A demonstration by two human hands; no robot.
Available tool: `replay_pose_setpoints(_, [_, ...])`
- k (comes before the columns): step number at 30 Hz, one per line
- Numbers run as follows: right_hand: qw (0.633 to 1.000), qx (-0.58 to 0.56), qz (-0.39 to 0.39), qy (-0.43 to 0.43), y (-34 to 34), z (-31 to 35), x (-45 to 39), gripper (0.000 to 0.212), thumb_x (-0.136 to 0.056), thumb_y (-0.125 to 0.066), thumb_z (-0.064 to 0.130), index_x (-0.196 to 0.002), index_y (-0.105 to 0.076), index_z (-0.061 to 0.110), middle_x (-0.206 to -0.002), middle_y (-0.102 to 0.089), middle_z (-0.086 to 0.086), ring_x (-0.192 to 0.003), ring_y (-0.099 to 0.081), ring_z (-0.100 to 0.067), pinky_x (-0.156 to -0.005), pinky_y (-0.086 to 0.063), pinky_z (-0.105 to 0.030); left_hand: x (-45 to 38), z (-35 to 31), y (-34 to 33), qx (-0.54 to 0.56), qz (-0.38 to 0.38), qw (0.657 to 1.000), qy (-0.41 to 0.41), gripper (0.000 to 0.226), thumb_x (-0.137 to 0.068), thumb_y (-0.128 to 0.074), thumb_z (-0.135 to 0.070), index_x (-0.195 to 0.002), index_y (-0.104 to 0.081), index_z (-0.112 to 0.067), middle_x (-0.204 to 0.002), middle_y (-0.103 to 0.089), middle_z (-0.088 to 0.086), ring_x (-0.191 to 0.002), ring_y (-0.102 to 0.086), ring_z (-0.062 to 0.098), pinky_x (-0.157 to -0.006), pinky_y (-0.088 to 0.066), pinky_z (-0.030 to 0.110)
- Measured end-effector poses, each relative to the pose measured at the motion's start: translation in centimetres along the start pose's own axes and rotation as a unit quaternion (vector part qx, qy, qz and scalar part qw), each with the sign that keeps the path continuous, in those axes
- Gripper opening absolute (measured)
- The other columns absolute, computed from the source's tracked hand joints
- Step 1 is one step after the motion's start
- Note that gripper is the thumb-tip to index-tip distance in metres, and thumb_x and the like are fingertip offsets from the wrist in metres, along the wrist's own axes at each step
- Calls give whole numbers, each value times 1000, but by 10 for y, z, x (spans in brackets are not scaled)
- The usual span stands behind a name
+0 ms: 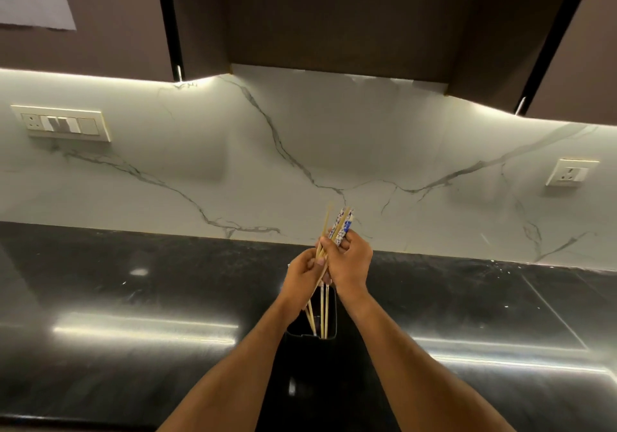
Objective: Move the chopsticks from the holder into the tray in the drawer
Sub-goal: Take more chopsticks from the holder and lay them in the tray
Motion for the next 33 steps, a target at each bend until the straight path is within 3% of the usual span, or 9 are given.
replay_pose_setpoints(3, [996, -62, 31, -57, 17, 4, 1, 11, -87, -74, 4, -96, -73, 8, -82, -78, -6, -74, -77, -17, -68, -62, -28, 10, -10, -8, -10, 104, 993, 54, 30, -107, -43, -25, -103, -64, -3, -80, -66, 7, -65, -60, 13, -64, -51, 26])
replay_pose_setpoints(7, [973, -144, 102, -149, 36, 0, 18, 15, -87, -72, -3, -101, -69, 2, -83, -78, -14, -77, -78, -29, -65, -63, -32, 39, -10, -17, 16, 198, 969, 144, 29, -105, -47, -27, -111, -61, -3, -84, -66, 9, -72, -63, 20, -73, -56, 32])
replay_pose_setpoints(11, [961, -132, 146, -195, 47, -6, 40, 18, -87, -72, -3, -104, -68, -1, -87, -78, -16, -82, -78, -30, -76, -64, -42, 69, 2, -25, -3, 146, 978, 146, 27, -103, -50, -25, -112, -59, -1, -79, -62, 5, -63, -58, 16, -62, -52, 31])
replay_pose_setpoints(15, [961, -120, 106, -226, 62, -8, 46, 12, -88, -73, 1, -99, -70, 0, -87, -77, -17, -80, -77, -29, -78, -63, -43, 90, 14, -29, -15, 80, 987, 139, 24, -104, -50, -21, -112, -60, -1, -77, -61, 5, -60, -54, 12, -58, -48, 27])
replay_pose_setpoints(21, [973, -39, 110, -200, 81, 3, 42, 8, -87, -74, 4, -92, -70, -1, -83, -77, -13, -74, -78, -22, -68, -64, -37, 109, 19, -26, -25, 75, 987, 142, 25, -104, -50, -23, -112, -62, -3, -79, -61, 4, -62, -55, 11, -61, -49, 25])
replay_pose_setpoints(27, [968, -28, 122, -219, 82, -1, 39, 8, -85, -75, 2, -89, -69, -2, -77, -77, -13, -72, -78, -25, -65, -64, -35, 122, 26, -23, -7, 64, 987, 145, 27, -104, -50, -24, -112, -63, -2, -79, -61, 5, -61, -55, 11, -58, -49, 25])
replay_pose_setpoints(33, [982, -21, 41, -182, 91, 4, 29, 5, -90, -70, 6, -85, -72, 6, -88, -75, -15, -80, -74, -23, -77, -62, -35, 130, 40, -14, -18, 70, 985, 156, 27, -103, -52, -27, -111, -66, -5, -76, -62, 3, -60, -54, 10, -57, -48, 25])
Point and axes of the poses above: each hand's wrist, its own x-axis away from the middle knuckle, its own y-axis out of the back of the hand, z = x × y, the point moved 6 cm from there along -x, towards the middle knuckle
